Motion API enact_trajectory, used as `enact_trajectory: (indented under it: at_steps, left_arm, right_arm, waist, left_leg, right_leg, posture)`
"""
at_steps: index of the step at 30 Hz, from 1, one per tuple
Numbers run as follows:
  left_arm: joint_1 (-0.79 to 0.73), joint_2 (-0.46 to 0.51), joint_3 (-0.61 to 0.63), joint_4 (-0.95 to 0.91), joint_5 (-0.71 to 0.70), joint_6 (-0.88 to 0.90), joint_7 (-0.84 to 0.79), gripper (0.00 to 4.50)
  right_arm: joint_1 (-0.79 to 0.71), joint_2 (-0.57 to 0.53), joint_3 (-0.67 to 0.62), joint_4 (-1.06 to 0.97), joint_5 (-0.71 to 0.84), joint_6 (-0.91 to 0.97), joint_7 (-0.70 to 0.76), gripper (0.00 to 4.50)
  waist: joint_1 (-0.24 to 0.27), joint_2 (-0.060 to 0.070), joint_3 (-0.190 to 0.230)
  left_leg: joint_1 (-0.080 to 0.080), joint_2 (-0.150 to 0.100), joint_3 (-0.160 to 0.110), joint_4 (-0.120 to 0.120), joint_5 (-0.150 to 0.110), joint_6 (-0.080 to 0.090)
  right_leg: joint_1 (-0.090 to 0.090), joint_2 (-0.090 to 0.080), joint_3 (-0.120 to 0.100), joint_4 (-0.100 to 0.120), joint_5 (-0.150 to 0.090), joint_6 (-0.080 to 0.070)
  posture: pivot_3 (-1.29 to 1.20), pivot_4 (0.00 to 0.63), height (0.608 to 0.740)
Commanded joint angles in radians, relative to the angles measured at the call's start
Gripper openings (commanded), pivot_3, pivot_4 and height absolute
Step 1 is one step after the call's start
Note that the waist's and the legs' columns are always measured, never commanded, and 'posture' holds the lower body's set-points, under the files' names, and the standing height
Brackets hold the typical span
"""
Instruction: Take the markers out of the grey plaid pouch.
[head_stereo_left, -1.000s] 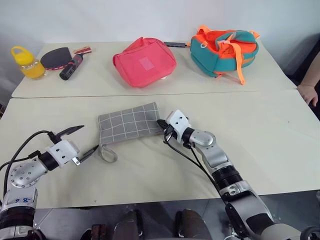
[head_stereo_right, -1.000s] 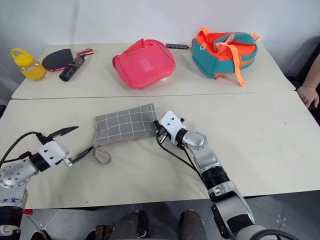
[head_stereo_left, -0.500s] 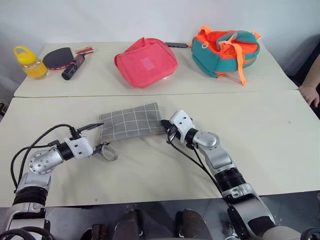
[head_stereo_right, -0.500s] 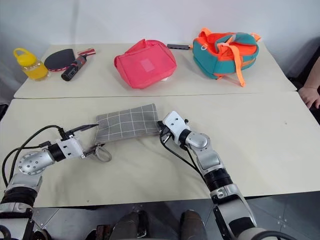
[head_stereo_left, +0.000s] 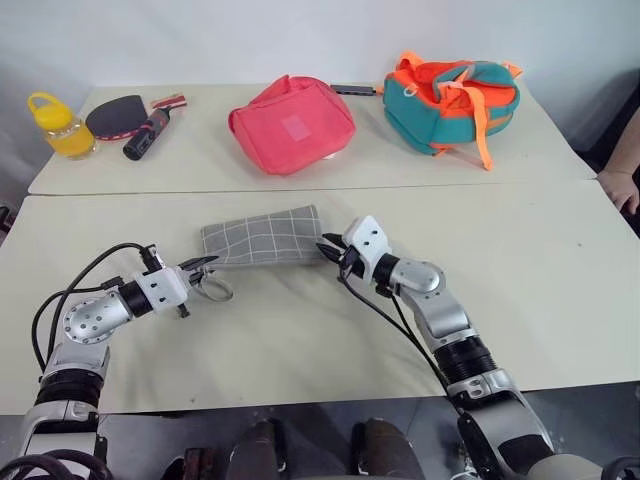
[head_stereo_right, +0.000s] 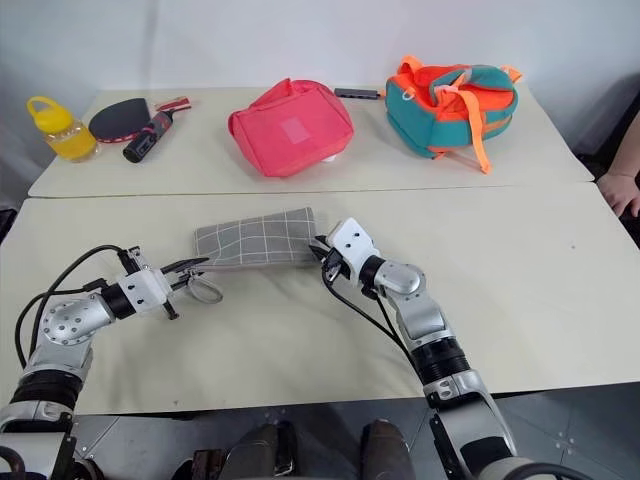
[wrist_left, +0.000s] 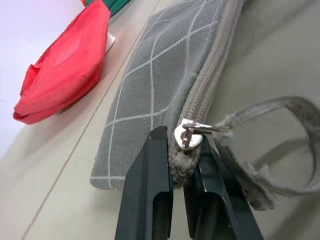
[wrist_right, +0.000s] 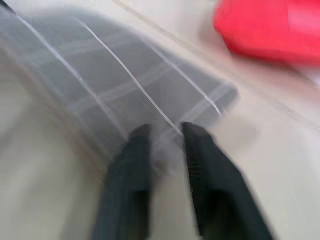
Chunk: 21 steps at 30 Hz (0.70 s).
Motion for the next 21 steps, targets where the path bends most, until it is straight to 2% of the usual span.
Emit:
enact_trajectory:
  at_steps: [1,4,7,13,20,21]
  left_arm:
    - [0.052,-0.031,-0.031,-0.125,-0.038,0.118,-0.025,0.01]
    - [0.088,-0.042,-0.029,-0.251,-0.058,0.228,-0.017,0.01]
    - [0.131,-0.054,-0.031,-0.426,-0.067,0.379,0.008,0.01]
    - [0.179,-0.075,-0.020,-0.655,-0.074,0.594,0.057,0.01]
    - [0.202,-0.104,-0.023,-0.780,-0.078,0.721,0.077,0.01]
    - [0.212,-0.103,-0.024,-0.799,-0.082,0.733,0.071,0.01]
  right_arm:
    - [0.001,-0.095,0.028,-0.144,-0.029,-0.150,0.090,2.22]
    - [0.025,-0.154,0.067,-0.206,-0.067,-0.226,0.126,3.23]
    - [0.047,-0.208,0.113,-0.236,-0.193,-0.341,0.086,3.23]
    - [0.040,-0.227,0.158,-0.171,-0.424,-0.428,-0.076,3.23]
    - [0.016,-0.241,0.177,-0.083,-0.494,-0.487,-0.137,3.23]
    - [0.004,-0.237,0.169,-0.075,-0.497,-0.484,-0.153,3.06]
  waist:
    - [0.002,0.000,0.000]
    - [0.001,0.000,0.000]
    - [-0.001,0.000,0.000]
    - [-0.003,-0.001,0.000]
    - [-0.002,-0.001,0.000]
    - [-0.002,-0.001,0.000]
  left_leg:
    - [0.000,0.000,0.000,0.000,0.000,0.000]
    - [0.000,0.000,0.000,0.000,-0.001,0.001]
    - [0.000,0.000,0.000,0.000,-0.001,0.000]
    - [0.000,0.001,0.001,0.003,-0.001,0.000]
    - [0.000,0.001,0.001,0.003,-0.001,0.000]
    - [0.000,0.001,0.001,0.003,-0.001,0.000]
  right_leg:
    - [0.000,0.000,0.000,0.000,0.000,0.000]
    - [0.000,0.000,0.000,0.000,0.000,0.000]
    - [0.000,0.000,0.000,0.000,0.000,0.000]
    - [-0.001,0.001,0.002,0.000,0.000,0.000]
    - [-0.001,0.001,0.003,0.000,0.000,0.000]
    - [-0.001,0.001,0.003,0.000,0.000,0.000]
  posture:
    - [0.00,0.150,0.740]
    - [0.00,0.150,0.740]
    - [0.00,0.150,0.740]
    - [0.00,0.150,0.740]
    - [0.00,0.150,0.740]
    - [0.00,0.150,0.740]
